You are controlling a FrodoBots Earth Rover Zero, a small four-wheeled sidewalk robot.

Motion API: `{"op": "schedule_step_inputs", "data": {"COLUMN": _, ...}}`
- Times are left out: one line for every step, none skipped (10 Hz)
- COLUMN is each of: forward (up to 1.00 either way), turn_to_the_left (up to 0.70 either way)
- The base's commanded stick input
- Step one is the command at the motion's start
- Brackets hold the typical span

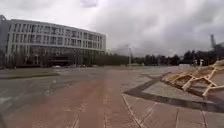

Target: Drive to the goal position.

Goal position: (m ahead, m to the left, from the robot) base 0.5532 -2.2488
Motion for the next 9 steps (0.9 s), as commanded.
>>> {"op": "schedule_step_inputs", "data": {"forward": 0.70, "turn_to_the_left": 0.00}}
{"op": "schedule_step_inputs", "data": {"forward": 0.70, "turn_to_the_left": 0.00}}
{"op": "schedule_step_inputs", "data": {"forward": 0.70, "turn_to_the_left": 0.00}}
{"op": "schedule_step_inputs", "data": {"forward": 0.70, "turn_to_the_left": 0.00}}
{"op": "schedule_step_inputs", "data": {"forward": 0.70, "turn_to_the_left": 0.00}}
{"op": "schedule_step_inputs", "data": {"forward": 0.70, "turn_to_the_left": 0.00}}
{"op": "schedule_step_inputs", "data": {"forward": 0.70, "turn_to_the_left": 0.00}}
{"op": "schedule_step_inputs", "data": {"forward": 0.70, "turn_to_the_left": 0.00}}
{"op": "schedule_step_inputs", "data": {"forward": 0.70, "turn_to_the_left": 0.00}}
